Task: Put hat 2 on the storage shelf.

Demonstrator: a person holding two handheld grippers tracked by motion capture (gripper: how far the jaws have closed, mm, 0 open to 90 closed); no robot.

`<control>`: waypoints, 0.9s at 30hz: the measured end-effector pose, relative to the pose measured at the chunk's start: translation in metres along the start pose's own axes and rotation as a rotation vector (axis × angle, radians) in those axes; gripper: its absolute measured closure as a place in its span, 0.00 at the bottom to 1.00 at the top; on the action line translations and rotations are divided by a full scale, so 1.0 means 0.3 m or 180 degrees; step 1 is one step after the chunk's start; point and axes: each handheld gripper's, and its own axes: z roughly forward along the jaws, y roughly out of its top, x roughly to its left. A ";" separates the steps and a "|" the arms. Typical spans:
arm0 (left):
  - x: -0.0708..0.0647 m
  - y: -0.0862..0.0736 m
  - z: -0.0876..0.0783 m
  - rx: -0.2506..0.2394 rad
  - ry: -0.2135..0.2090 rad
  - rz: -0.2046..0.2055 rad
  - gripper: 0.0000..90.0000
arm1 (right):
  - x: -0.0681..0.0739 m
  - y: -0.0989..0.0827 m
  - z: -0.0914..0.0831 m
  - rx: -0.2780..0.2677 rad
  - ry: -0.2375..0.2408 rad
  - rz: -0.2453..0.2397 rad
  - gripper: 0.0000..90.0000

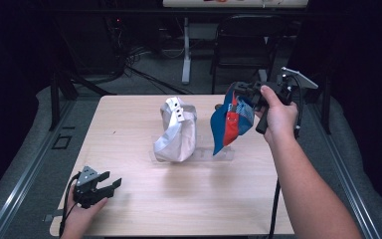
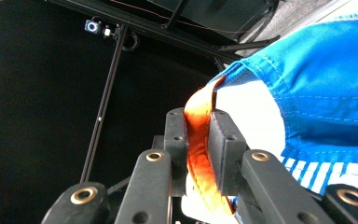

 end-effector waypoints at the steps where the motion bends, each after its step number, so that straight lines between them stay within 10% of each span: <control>1: 0.000 0.000 0.000 0.0000 0.0000 0.0000 0.48 | -0.001 0.000 0.002 0.0017 -0.0017 0.0010 0.87; 27: 0.000 -0.002 0.003 -0.0029 0.0013 -0.0008 0.48 | -0.125 -0.054 0.069 0.0235 -0.0208 0.0104 0.87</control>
